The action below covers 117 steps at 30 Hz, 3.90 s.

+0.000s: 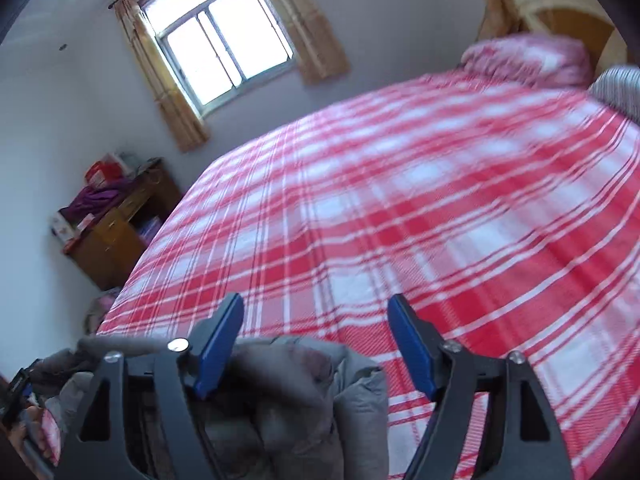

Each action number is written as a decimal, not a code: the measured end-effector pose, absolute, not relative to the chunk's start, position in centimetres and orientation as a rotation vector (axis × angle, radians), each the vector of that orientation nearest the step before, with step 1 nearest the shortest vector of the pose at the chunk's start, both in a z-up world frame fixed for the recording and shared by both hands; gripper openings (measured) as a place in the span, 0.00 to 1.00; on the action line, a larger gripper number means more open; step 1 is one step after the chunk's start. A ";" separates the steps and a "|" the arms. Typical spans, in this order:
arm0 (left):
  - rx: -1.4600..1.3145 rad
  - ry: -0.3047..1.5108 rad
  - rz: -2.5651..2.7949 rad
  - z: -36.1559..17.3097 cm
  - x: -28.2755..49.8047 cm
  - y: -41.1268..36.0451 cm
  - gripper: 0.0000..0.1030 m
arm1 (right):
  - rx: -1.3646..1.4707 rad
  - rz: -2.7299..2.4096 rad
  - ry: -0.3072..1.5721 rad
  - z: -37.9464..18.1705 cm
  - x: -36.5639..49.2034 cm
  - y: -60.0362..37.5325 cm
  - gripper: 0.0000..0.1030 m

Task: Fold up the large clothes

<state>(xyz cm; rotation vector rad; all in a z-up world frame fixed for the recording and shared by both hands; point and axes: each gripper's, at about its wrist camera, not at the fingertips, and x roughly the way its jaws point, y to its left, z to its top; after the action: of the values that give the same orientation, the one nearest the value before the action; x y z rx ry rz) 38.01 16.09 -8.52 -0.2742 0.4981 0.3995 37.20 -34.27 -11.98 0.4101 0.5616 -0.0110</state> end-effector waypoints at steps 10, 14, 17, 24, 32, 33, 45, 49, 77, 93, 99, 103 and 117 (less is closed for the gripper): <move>0.098 0.493 0.216 -8.2 38.3 3.1 0.91 | 0.139 0.136 0.541 -10.0 33.9 -23.8 0.87; 0.245 0.586 0.215 -11.4 41.3 0.8 0.91 | 0.026 0.192 0.670 -12.7 36.1 -20.5 0.87; 0.232 0.676 0.287 -13.9 43.7 2.5 0.91 | 0.009 0.167 0.775 -14.5 38.7 -20.8 0.87; -0.063 0.838 0.314 -17.7 45.4 8.6 0.96 | 0.189 0.102 0.812 -17.1 40.4 -27.1 0.90; 0.030 0.799 0.385 -15.8 44.8 7.1 0.96 | 0.322 -0.022 0.774 -16.8 39.7 -33.0 0.88; 0.039 0.761 0.384 -14.6 44.2 6.7 0.96 | 0.308 -0.028 0.759 -16.2 39.4 -32.8 0.87; 0.045 0.822 0.413 -16.9 47.7 7.6 0.97 | 0.182 0.123 0.647 -12.8 39.8 -25.4 0.59; -0.021 0.830 0.384 -18.2 47.8 8.2 0.97 | 0.161 0.112 0.738 -16.6 41.4 -24.3 0.59; -0.093 0.886 0.371 -20.8 49.4 8.3 0.99 | 0.088 0.085 0.835 -20.7 44.2 -22.7 0.62; -0.077 0.916 0.362 -20.3 49.6 8.6 0.99 | 0.019 0.047 0.855 -20.8 44.6 -21.6 0.62; -0.127 0.832 0.293 -15.0 42.9 9.6 0.99 | 0.023 0.065 0.843 -18.1 41.6 -21.1 0.66; -0.117 0.832 0.298 -15.4 36.7 11.0 0.99 | 0.000 0.138 0.736 -15.3 35.7 -19.1 0.83; -0.296 0.876 0.278 -21.7 32.5 12.1 0.99 | -0.156 0.116 0.739 -20.1 29.7 -14.2 0.86</move>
<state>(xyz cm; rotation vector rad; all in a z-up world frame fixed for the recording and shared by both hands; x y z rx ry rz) 32.48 12.14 -21.68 -0.2956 0.8761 0.2780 29.67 -14.15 -20.12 -0.1563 0.7386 0.1159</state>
